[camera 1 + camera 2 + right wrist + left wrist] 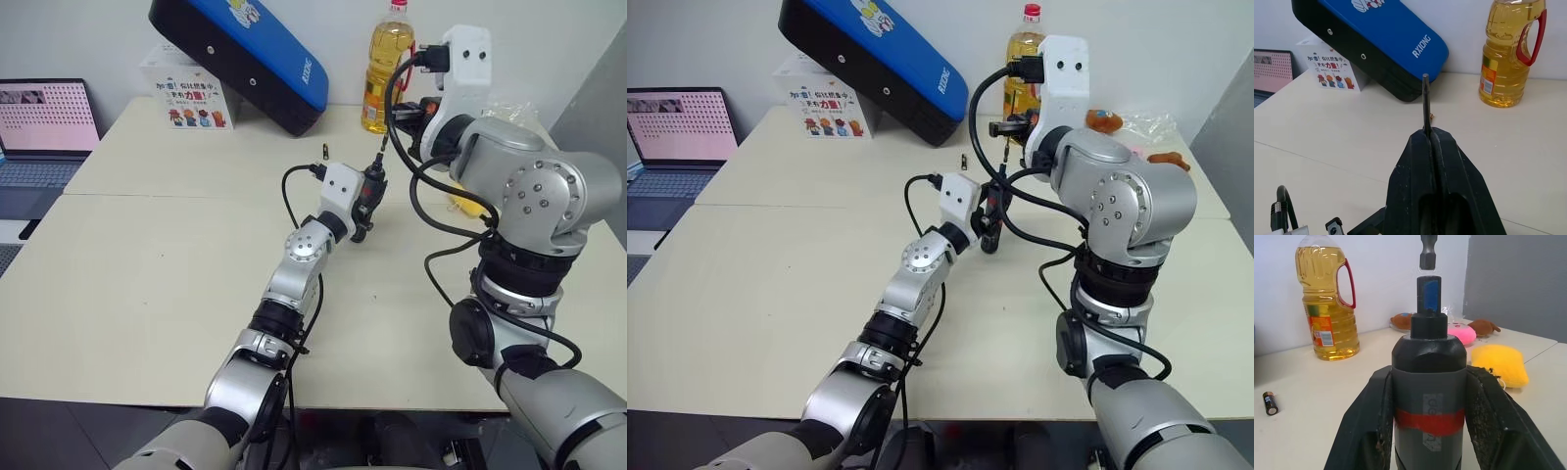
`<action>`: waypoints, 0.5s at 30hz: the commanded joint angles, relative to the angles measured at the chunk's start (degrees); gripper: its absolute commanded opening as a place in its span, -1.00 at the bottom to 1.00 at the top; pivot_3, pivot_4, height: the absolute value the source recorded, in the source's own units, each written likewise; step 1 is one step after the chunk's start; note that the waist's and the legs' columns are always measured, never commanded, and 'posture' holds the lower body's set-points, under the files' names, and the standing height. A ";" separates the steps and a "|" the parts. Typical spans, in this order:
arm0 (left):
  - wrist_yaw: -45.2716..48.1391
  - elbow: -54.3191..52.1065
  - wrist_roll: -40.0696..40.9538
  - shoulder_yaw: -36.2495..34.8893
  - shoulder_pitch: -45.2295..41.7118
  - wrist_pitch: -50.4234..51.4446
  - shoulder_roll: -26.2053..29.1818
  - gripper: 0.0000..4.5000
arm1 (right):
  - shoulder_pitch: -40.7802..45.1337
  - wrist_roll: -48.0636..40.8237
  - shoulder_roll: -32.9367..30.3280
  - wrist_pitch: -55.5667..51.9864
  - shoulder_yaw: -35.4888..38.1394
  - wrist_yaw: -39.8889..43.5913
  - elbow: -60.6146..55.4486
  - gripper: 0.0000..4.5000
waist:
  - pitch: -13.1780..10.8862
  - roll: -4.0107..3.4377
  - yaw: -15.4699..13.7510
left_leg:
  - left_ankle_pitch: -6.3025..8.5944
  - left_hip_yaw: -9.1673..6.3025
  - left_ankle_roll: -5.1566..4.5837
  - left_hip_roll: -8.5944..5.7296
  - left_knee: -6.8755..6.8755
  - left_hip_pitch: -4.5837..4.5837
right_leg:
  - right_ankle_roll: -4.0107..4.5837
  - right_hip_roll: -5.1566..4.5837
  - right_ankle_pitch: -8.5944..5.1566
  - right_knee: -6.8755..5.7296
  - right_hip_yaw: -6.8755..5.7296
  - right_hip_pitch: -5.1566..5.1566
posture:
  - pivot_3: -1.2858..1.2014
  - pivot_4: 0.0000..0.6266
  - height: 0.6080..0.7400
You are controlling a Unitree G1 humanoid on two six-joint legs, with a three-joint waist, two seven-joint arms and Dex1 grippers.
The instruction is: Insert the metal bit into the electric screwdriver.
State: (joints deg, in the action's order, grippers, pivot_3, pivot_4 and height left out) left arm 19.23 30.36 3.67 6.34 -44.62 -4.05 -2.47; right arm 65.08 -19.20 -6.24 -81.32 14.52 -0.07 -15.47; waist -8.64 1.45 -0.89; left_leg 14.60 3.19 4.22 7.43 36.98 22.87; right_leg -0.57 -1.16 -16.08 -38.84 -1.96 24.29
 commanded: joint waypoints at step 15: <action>-0.02 2.52 -0.61 -0.17 -1.17 -0.97 0.39 -0.27 | 1.06 0.27 1.18 -2.76 1.81 -0.15 -4.05 -1.00 | 0.00 0.00 0.33 | 0.00 0.00 0.00 0.00 0.00 0.00 | 0.00 0.00 0.00 0.00 0.00 0.00 | 0.03 -0.52 1.00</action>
State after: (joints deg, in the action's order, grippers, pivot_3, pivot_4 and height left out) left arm 19.33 32.40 3.67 6.26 -45.71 -5.04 -2.05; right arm 65.82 -19.07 -4.51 -84.58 16.57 -0.21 -17.64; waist -8.64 1.45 -0.56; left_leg 14.60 3.19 4.22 7.43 36.98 22.87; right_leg -0.57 -1.16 -16.08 -38.84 -1.96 24.29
